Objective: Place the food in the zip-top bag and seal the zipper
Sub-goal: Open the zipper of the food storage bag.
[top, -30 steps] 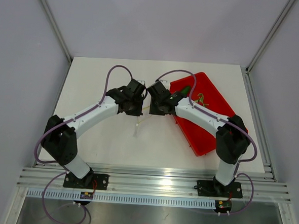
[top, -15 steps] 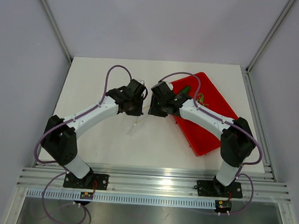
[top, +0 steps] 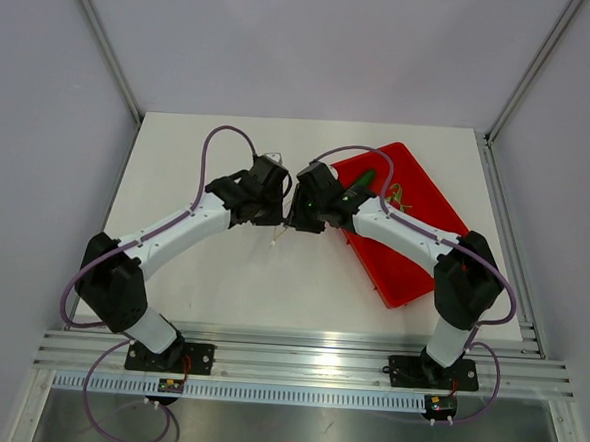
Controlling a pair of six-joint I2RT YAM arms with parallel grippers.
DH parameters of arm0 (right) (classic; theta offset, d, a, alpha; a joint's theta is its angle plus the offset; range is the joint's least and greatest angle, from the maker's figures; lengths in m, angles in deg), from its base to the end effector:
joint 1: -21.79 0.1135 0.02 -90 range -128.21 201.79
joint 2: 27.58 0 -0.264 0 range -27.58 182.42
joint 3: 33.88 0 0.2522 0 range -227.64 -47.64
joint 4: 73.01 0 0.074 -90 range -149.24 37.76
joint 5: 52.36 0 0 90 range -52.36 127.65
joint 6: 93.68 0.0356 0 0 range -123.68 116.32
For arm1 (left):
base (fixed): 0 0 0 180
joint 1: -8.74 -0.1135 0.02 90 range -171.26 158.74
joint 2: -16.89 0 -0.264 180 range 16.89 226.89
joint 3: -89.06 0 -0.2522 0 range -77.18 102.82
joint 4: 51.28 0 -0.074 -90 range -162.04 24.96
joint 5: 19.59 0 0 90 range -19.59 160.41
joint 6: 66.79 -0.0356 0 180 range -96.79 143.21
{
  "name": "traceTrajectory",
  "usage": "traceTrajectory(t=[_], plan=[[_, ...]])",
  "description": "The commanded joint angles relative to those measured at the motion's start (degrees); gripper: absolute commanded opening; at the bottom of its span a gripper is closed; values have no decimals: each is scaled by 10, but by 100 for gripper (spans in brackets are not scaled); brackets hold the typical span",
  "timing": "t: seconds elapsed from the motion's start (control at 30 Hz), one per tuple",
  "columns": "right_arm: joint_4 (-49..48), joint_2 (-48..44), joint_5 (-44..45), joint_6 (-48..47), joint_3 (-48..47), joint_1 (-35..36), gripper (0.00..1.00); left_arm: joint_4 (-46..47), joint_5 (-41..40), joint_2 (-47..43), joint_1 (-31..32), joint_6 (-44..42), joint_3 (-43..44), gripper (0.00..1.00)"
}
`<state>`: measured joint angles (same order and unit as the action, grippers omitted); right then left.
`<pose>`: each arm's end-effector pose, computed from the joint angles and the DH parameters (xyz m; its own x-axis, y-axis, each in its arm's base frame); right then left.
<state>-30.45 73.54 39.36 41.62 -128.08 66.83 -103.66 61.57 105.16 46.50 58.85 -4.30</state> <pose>0.2781 0.2770 0.2589 -0.8708 0.1335 -0.4732 -0.1060 0.8889 0.4458 0.2629 -0.1967 0.2819 -0.8308 -0.0848 -0.5500 0.0610 0.9685 -0.2414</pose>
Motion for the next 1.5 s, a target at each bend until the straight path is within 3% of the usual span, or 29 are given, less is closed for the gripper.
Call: traceTrajectory(t=[0.0, 0.07, 0.13, 0.23, 0.37, 0.6, 0.7, 0.97, 1.0, 1.03, 1.37, 1.4, 1.47], plan=[[-37, 7, -15, 15, 1, 5, 43, 36, -14, -25, 3, 14, -2, 0], [-43, 13, -44, 21, -16, 6, 41, 42, -18, -28, 2, 19, -8, 0], [-45, 14, -51, 25, -24, 6, 30, 45, -25, -32, 2, 22, -16, 0], [-37, 14, -51, 12, -29, 4, 0, 53, -49, -41, 1, 22, -28, 0], [-7, 32, -44, -44, -45, -9, 0, 56, -46, -42, -10, 6, -43, 0], [-50, 32, -77, -139, -10, -49, 0, 84, 29, -63, -22, -43, -56, 0], [-73, 22, -126, -161, -8, -48, 0, 88, 60, -52, -22, -44, -56, 16], [-79, 8, -138, -167, -2, -43, 0, 86, 102, -16, -23, -46, -27, 17], [-81, 7, -137, -165, 2, -44, 0, 86, 102, -15, -23, -46, -26, 16], [-83, 7, -137, -164, 4, -43, 0, 86, 100, -15, -23, -47, -26, 0], [-92, -9, -133, -160, 27, -43, 0, 88, 80, -28, -43, -37, -53, 0], [-95, -12, -137, -158, 30, -43, 0, 87, 84, -27, -43, -37, -51, 6], [-99, -18, -141, -155, 34, -43, 0, 89, 85, -25, -43, -36, -52, 30]])
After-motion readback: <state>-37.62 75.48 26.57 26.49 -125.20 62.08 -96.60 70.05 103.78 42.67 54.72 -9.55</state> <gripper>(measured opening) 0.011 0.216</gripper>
